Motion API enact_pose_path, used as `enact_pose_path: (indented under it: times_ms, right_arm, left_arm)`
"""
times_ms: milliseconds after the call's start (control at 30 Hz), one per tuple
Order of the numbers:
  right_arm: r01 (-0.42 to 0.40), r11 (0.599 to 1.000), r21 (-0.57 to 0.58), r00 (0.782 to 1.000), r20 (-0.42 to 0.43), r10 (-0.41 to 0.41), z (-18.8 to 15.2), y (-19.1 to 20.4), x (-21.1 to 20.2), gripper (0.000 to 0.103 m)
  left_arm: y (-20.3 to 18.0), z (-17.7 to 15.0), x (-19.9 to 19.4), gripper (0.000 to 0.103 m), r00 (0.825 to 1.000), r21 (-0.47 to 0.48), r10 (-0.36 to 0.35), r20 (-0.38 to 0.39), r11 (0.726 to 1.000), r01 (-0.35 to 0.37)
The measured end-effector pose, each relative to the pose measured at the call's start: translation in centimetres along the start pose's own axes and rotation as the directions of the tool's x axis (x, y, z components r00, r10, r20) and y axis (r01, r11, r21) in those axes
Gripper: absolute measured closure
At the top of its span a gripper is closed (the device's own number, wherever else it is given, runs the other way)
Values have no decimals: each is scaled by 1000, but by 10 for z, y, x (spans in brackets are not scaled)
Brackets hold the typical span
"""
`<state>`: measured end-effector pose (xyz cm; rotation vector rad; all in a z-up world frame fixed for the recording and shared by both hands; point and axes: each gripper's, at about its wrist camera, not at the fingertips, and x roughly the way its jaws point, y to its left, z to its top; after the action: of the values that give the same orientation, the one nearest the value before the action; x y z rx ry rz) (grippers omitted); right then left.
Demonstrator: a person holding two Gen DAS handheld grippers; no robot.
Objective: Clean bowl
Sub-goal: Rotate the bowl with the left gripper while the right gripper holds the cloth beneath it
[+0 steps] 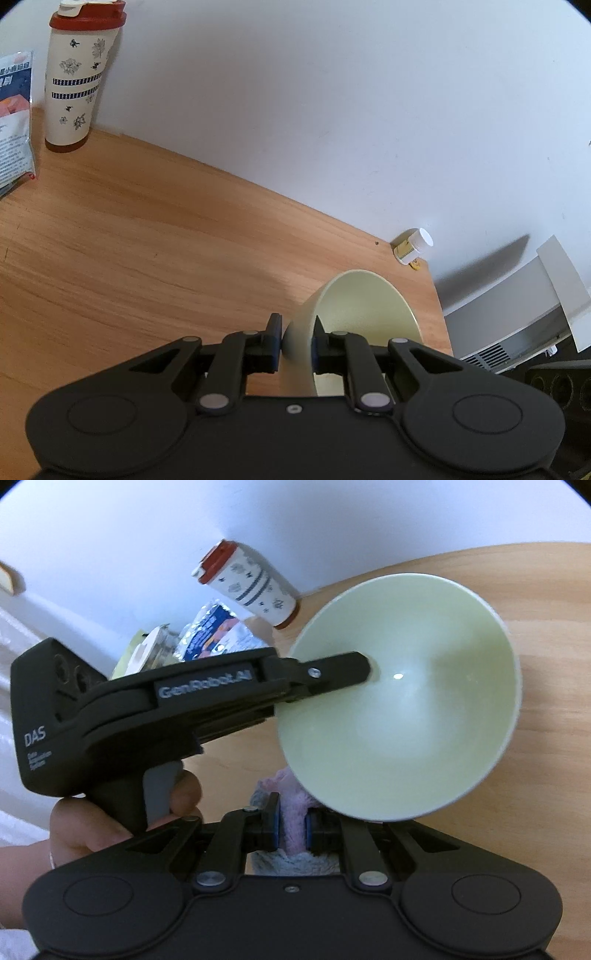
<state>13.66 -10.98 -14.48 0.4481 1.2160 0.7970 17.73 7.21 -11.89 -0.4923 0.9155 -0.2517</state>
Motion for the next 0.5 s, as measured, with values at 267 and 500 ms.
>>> enact_pose_path:
  times_ms: [267, 500]
  right_arm:
    - [60, 998, 18, 998, 25, -60, -7, -14, -9, 89]
    - [63, 986, 155, 993, 92, -78, -12, -50, -34, 89]
  left_arm:
    - [4, 7, -3, 90, 1000, -14, -19, -4, 1000, 19]
    - [11, 9, -6, 90, 1000, -30, -4, -2, 1000, 4]
